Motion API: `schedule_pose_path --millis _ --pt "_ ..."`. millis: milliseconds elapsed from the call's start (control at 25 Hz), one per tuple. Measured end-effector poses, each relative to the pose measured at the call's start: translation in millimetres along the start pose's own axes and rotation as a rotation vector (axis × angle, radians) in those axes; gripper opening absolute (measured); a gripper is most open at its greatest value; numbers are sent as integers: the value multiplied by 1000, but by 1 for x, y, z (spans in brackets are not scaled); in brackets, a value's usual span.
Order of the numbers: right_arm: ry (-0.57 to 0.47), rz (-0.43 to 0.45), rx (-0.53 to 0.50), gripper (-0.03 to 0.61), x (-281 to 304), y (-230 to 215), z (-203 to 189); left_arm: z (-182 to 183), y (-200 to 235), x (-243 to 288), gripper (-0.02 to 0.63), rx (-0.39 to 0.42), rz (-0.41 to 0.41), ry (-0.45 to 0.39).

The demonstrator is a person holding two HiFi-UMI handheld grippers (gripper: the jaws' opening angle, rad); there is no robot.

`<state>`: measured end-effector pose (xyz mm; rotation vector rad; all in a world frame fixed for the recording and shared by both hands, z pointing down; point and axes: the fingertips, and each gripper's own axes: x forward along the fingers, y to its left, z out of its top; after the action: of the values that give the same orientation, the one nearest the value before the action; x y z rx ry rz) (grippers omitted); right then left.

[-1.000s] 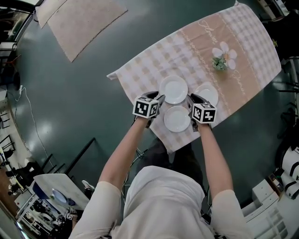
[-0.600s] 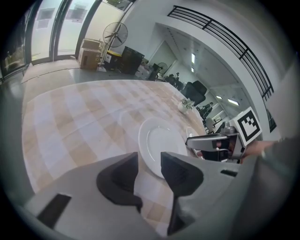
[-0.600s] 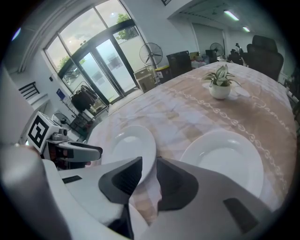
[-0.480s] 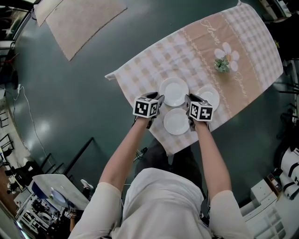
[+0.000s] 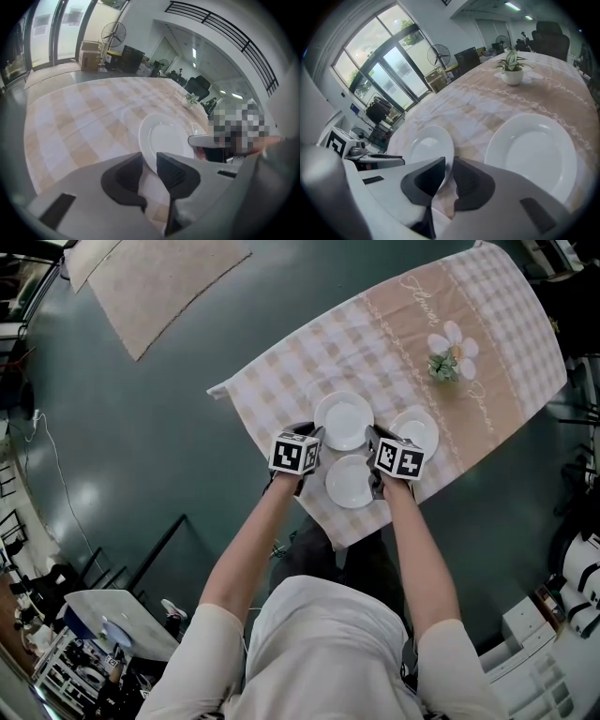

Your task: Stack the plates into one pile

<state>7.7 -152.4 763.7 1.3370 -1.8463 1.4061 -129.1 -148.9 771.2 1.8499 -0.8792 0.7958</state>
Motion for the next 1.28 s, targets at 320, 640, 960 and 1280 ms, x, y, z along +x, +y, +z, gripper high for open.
schedule_pose_path --millis 320,640,960,1280 --pt "-4 18 -20 68 -9 4 0 0 -6 -6 100 10 10 -13" --pt "4 27 -63 67 -35 17 -1 -9 -22 -31 103 -10 13 -35" --pt "33 23 -94 69 -62 14 -30 -41 -48 -41 106 11 0 -14" --pt "69 7 -100 69 -86 1 -67 -84 -74 -43 110 31 -8 22"
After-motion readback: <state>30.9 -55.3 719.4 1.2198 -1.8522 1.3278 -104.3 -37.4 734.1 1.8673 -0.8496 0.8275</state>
